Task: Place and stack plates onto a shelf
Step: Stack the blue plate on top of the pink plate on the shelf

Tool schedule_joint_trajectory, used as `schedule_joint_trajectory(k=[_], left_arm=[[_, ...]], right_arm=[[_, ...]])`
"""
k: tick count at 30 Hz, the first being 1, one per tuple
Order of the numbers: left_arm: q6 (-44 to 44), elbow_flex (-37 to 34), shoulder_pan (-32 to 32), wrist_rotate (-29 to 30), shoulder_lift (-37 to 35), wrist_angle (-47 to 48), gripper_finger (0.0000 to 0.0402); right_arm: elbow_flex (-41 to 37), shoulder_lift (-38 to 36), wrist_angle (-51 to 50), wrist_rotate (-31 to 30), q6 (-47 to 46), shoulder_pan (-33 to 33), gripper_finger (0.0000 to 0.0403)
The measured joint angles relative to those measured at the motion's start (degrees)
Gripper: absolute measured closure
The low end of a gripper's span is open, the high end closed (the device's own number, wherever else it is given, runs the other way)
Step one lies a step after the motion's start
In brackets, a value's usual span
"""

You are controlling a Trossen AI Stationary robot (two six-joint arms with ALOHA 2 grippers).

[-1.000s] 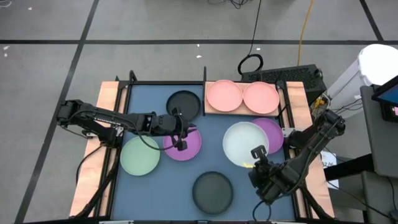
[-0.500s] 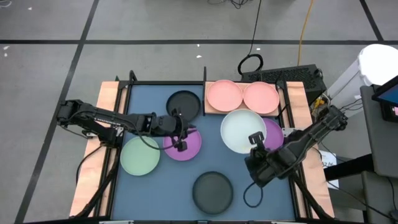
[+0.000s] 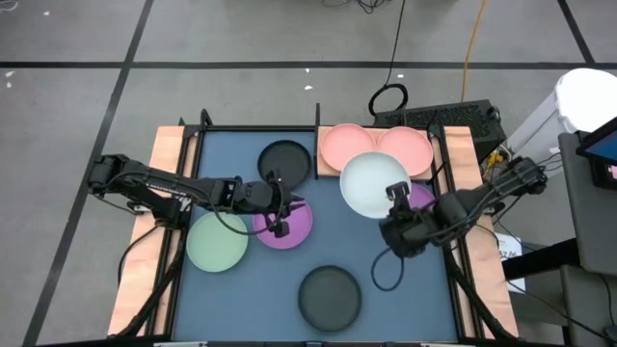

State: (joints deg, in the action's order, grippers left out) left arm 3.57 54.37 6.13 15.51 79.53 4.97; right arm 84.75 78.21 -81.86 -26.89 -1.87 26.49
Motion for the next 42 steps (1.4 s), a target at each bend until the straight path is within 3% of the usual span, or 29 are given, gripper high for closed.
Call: schedule_joint_trajectory(k=[14,23,34,42], left_arm=[[-0.01,0.00,-0.02,0.00,0.02,-0.13,0.0330],[0.05,0.00,-0.02,0.00,0.01,-0.13,0.0330],[1.09,0.00,-0.02,-0.02,0.00,-0.02,0.0330],[1.47,0.00,0.36,-0.07,0.02,0.00,0.0330]], right_arm=[[-0.02,-1.83,1.92,0.17,10.78,-12.15,0.0403],[-1.40,-1.89,5.67,4.26,19.59,-22.52,0.0403],[-7.40,-1.94,11.48,4.96,26.33,-35.33,0.0403],[-12.55,-1.94,16.66,9.30,28.79,-44.31,0.0403]])
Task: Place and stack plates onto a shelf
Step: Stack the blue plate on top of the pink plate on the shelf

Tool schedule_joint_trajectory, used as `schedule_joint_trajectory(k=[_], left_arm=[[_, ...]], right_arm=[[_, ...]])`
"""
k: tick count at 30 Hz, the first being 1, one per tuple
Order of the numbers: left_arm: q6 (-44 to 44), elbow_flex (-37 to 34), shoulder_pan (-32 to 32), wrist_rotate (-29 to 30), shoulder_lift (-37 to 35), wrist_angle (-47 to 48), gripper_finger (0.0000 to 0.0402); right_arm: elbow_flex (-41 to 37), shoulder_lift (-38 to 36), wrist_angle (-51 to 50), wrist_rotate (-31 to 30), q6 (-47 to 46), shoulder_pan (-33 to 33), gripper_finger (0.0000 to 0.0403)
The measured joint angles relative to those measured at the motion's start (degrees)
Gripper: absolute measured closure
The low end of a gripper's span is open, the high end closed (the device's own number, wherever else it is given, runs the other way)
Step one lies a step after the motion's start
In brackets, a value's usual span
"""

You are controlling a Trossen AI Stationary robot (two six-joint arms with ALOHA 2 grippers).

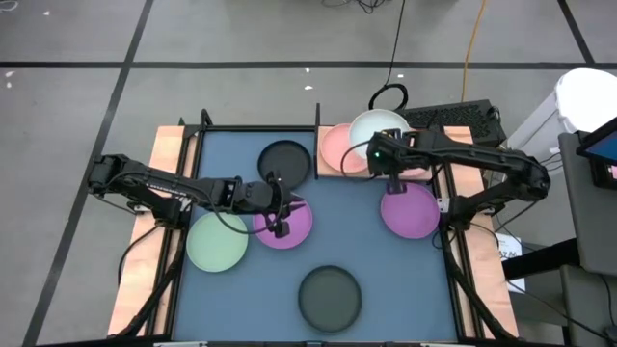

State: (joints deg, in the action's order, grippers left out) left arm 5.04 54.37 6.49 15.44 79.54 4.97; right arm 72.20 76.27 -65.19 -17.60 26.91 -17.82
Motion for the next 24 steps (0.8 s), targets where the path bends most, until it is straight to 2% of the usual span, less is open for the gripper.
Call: schedule_joint_trajectory(k=[13,24], left_arm=[[-0.09,0.00,0.04,-0.13,-0.02,0.02,0.0330],[-0.35,0.00,0.04,-0.11,0.00,0.00,0.0330]], right_arm=[[-10.96,-3.86,7.09,0.10,1.01,-8.66,0.0403],[-19.89,-11.03,10.79,2.86,-1.06,-10.95,0.0403]])
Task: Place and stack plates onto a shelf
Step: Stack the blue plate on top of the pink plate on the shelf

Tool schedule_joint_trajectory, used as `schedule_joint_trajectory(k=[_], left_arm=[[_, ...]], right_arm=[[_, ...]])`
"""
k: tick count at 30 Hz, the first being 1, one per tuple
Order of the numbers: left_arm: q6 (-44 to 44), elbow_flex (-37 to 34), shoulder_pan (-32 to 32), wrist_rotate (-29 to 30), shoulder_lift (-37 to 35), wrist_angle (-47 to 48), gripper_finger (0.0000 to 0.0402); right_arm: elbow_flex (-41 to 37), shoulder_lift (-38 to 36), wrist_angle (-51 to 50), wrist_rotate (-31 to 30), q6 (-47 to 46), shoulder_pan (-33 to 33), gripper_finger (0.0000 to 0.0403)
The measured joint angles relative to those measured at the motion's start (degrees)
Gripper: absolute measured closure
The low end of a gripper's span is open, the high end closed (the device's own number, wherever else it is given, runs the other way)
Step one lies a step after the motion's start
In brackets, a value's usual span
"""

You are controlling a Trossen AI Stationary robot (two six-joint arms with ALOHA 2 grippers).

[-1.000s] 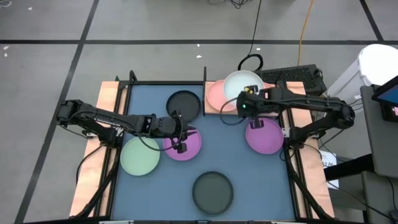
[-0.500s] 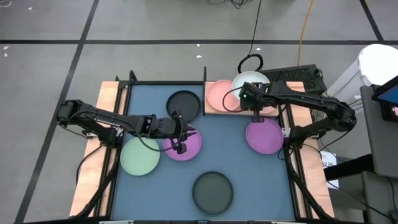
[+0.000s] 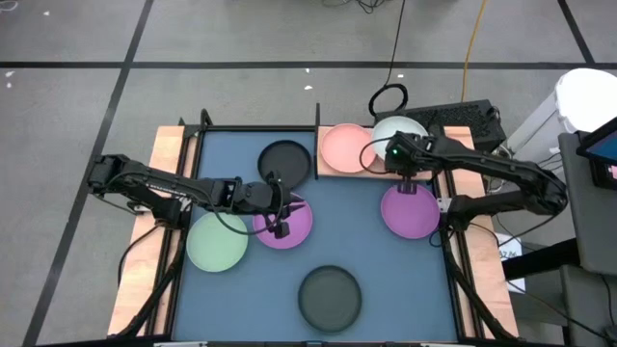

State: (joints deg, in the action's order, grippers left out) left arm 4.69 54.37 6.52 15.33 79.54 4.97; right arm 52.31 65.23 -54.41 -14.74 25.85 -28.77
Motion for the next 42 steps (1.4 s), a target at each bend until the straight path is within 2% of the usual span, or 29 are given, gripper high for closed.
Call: schedule_joint_trajectory(k=[15,42], left_arm=[[0.07,0.00,0.00,0.09,0.01,-0.09,0.0330],[0.07,0.00,0.00,0.11,-0.02,-0.07,0.0330]], right_arm=[[-7.36,-2.01,3.22,-0.03,-2.67,-0.09,0.0403],[-7.55,-2.01,3.60,-0.18,-4.60,-0.09,0.0388]])
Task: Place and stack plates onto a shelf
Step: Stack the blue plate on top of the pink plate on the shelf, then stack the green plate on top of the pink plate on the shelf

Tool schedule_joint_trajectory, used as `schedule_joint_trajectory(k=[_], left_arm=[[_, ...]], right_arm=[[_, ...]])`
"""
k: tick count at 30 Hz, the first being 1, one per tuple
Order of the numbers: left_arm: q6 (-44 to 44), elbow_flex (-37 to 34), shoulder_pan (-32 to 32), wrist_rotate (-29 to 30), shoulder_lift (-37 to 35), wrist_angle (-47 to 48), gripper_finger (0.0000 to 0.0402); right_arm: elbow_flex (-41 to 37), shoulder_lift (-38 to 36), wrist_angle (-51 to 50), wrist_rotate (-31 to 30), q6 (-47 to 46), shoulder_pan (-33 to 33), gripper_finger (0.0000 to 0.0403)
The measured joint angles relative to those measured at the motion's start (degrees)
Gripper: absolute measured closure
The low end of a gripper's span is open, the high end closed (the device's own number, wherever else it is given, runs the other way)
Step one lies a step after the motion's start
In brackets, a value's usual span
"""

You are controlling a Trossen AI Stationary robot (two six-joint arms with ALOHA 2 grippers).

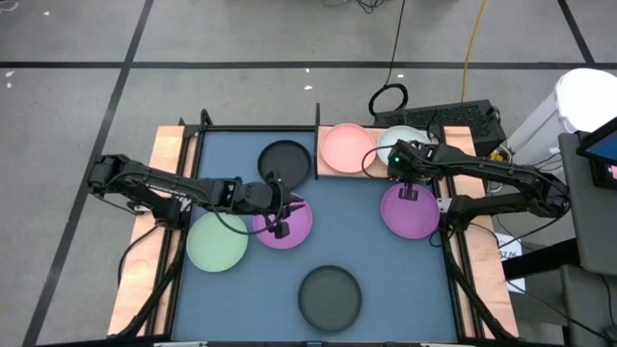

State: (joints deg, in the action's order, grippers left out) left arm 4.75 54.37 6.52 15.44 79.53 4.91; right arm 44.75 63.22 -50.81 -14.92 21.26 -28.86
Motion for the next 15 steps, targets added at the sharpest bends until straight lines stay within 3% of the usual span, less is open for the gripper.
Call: schedule_joint_trajectory(k=[11,15], left_arm=[[0.00,0.00,0.00,-0.02,0.00,0.04,0.0330],[-0.34,0.00,-0.03,0.27,0.01,0.02,0.0330]], right_arm=[[0.00,-2.61,-0.33,0.04,-1.77,0.07,0.0385],[0.00,-5.77,-0.29,-0.04,-5.08,0.07,0.0366]])
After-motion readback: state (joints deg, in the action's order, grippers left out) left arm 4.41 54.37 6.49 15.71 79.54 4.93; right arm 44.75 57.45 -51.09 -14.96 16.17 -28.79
